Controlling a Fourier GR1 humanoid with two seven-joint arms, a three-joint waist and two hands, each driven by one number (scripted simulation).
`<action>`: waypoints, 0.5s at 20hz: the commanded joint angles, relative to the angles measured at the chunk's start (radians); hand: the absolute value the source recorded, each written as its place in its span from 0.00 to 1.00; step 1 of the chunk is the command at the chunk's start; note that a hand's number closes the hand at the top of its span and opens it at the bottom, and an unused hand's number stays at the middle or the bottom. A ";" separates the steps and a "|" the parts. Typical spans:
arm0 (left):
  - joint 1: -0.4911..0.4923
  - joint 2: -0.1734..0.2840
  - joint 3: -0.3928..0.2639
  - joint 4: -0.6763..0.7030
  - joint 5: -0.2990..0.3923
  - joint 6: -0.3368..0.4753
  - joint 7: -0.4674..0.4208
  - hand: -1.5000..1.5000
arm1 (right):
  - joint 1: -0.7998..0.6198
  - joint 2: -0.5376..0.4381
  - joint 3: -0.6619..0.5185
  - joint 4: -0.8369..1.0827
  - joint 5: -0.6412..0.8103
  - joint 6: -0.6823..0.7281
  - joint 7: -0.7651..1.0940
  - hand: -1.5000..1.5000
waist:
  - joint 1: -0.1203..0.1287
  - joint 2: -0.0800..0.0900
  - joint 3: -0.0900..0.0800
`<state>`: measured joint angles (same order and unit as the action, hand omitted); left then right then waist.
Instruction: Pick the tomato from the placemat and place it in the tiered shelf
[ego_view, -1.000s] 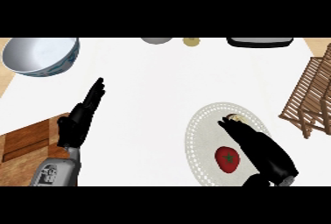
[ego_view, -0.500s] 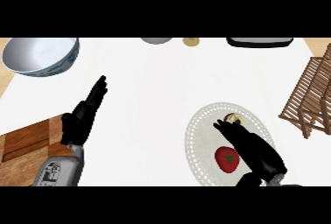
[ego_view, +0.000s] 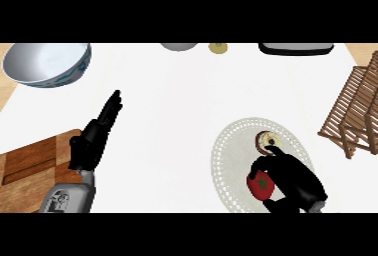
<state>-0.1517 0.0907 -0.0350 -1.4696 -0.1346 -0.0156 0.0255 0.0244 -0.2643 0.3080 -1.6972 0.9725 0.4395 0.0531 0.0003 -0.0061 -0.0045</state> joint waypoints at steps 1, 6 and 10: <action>-0.078 -0.035 -0.012 0.028 -0.034 0.039 0.061 0.50 | -0.028 0.018 0.022 0.025 0.041 -0.031 -0.031 1.00 | -0.002 0.006 0.005; -0.054 -0.001 0.033 0.040 -0.001 -0.008 0.016 0.50 | 0.006 0.044 0.010 0.065 0.061 -0.102 -0.076 1.00 | -0.002 0.006 0.005; -0.037 -0.003 0.037 0.037 0.007 -0.006 0.014 0.50 | 0.159 -0.205 -0.133 -0.068 -0.104 -0.087 -0.378 1.00 | -0.024 0.004 0.005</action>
<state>-0.1702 0.0845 -0.0161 -1.4569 -0.1413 -0.0166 0.0329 0.0759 -0.3180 0.2548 -1.7103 0.9615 0.3569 -0.1243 -0.0067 -0.0060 -0.0040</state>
